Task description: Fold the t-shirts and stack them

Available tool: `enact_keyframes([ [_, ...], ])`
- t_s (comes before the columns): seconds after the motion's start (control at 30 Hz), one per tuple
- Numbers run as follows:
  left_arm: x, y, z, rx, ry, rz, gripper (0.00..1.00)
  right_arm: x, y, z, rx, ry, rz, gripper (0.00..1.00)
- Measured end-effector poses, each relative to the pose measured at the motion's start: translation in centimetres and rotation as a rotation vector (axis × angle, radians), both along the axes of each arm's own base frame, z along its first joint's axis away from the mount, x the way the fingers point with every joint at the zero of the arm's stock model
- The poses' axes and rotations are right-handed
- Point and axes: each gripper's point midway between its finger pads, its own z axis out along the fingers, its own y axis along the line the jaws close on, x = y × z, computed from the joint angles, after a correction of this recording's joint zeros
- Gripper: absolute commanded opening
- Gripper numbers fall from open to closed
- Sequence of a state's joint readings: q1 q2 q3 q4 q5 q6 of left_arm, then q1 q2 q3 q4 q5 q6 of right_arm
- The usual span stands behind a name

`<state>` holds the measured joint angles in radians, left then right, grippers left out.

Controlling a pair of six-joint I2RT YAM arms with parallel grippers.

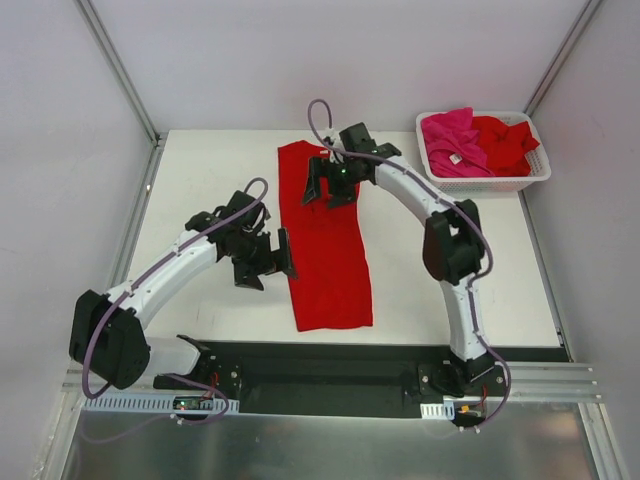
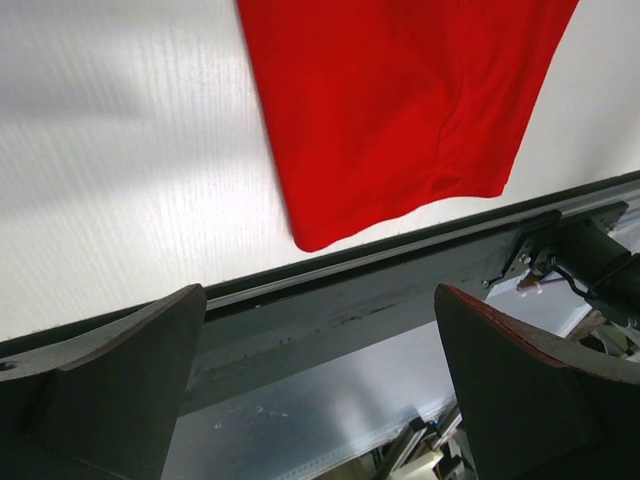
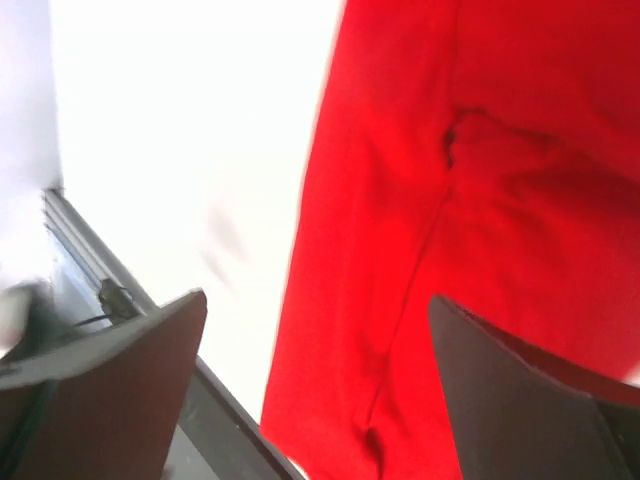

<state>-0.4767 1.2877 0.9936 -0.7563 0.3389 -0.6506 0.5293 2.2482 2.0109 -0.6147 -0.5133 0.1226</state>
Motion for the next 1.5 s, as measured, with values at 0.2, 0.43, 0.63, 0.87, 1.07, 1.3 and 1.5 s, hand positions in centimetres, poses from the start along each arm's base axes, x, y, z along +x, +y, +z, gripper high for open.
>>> enact_keyframes([
  [0.2, -0.6, -1.2, -1.5, -0.063, 0.071, -0.013, 0.99, -5.6, -5.7, 7.4, -0.032, -0.098, -0.022, 0.96],
  [0.43, -4.8, -1.9, -6.4, -0.197, 0.226, 0.059, 0.99, -14.8, -12.2, 3.3, -0.113, 0.037, -0.052, 0.96],
  [0.63, -7.5, -2.3, -8.3, -0.343, 0.264, 0.12, 0.99, -22.4, -14.2, -2.4, -0.06, 0.259, -0.07, 0.96],
  [0.87, -5.5, -3.5, -7.2, -0.465, 0.089, 0.087, 0.99, -23.9, -13.6, -1.6, 0.125, 0.245, -0.049, 0.96],
  [1.07, -4.8, -4.5, -7.6, -0.535, 0.072, 0.062, 0.99, -25.3, -14.9, -2.5, 0.179, 0.248, -0.074, 0.98],
  [1.3, -5.4, -5.3, -7.4, -0.564, 0.054, 0.018, 0.99, -28.0, -16.0, -4.7, 0.176, 0.294, -0.103, 0.99],
  [1.5, -6.1, -5.0, -7.5, -0.57, 0.04, 0.026, 0.99, -29.3, -16.3, -6.6, 0.179, 0.329, -0.13, 0.99],
])
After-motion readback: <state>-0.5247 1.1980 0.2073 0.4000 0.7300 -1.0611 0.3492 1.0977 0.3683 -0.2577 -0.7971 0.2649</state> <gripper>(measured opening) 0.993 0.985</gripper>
